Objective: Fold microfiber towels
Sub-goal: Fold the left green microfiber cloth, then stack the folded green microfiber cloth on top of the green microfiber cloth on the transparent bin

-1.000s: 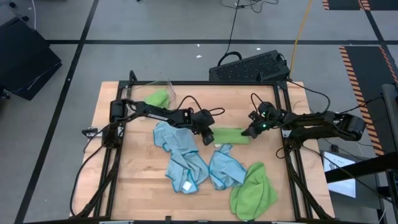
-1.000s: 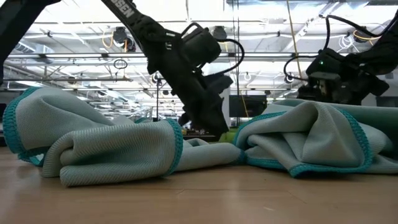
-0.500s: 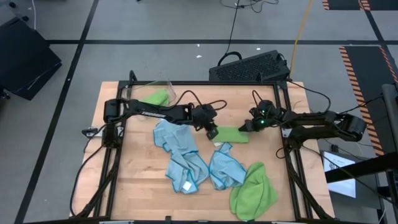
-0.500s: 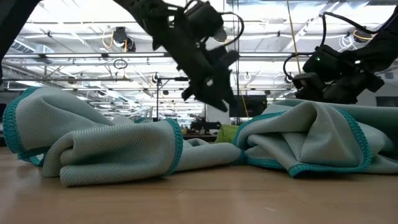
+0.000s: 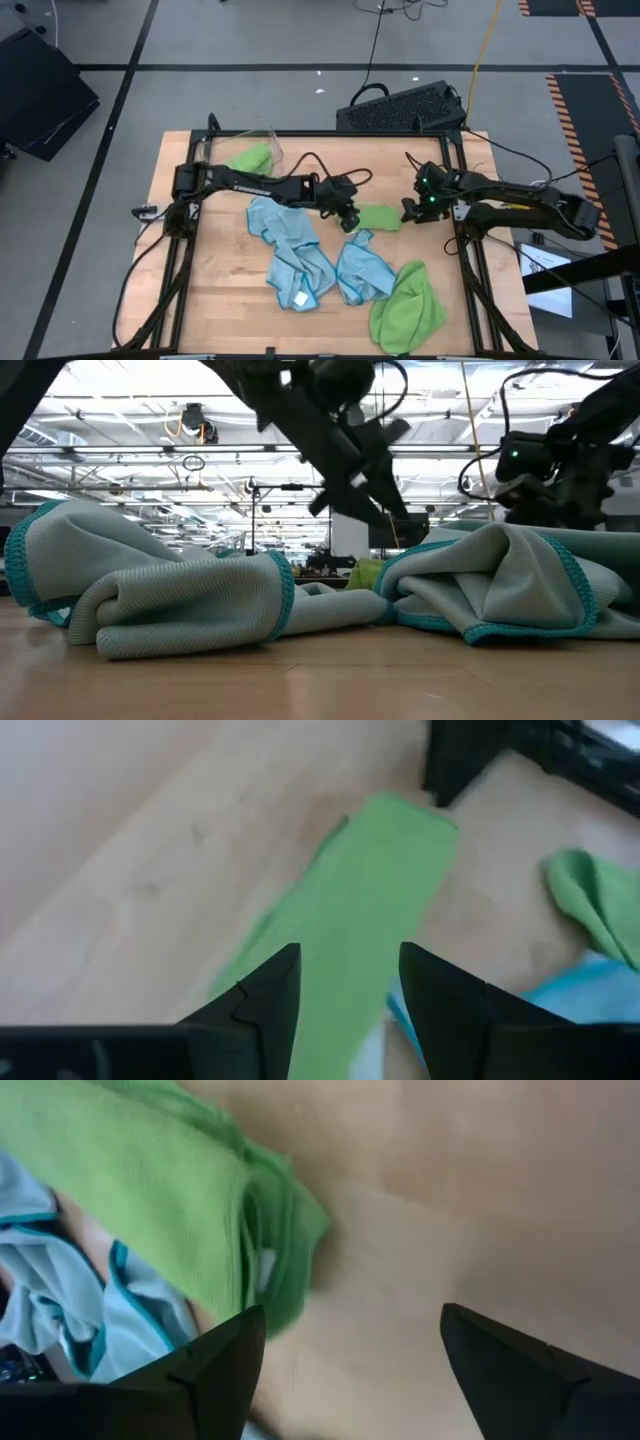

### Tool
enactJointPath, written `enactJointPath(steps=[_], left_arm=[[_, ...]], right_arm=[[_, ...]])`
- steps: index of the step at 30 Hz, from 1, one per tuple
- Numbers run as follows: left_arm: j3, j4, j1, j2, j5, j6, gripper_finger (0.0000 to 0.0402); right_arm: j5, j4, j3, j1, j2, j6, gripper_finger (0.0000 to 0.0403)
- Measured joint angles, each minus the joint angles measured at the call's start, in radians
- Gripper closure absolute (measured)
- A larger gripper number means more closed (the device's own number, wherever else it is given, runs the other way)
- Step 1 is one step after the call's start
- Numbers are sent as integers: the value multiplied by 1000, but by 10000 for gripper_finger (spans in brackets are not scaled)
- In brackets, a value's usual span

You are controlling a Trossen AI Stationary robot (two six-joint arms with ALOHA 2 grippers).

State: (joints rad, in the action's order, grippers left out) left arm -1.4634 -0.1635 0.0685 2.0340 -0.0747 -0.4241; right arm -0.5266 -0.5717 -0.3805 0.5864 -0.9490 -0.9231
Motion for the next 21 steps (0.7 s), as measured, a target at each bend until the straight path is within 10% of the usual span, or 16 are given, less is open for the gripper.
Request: enactJointPath(steps=[21], left_arm=[[1, 60, 13, 135, 67, 25, 229]], right_arm=[[151, 370, 76, -214, -66, -510, 110]])
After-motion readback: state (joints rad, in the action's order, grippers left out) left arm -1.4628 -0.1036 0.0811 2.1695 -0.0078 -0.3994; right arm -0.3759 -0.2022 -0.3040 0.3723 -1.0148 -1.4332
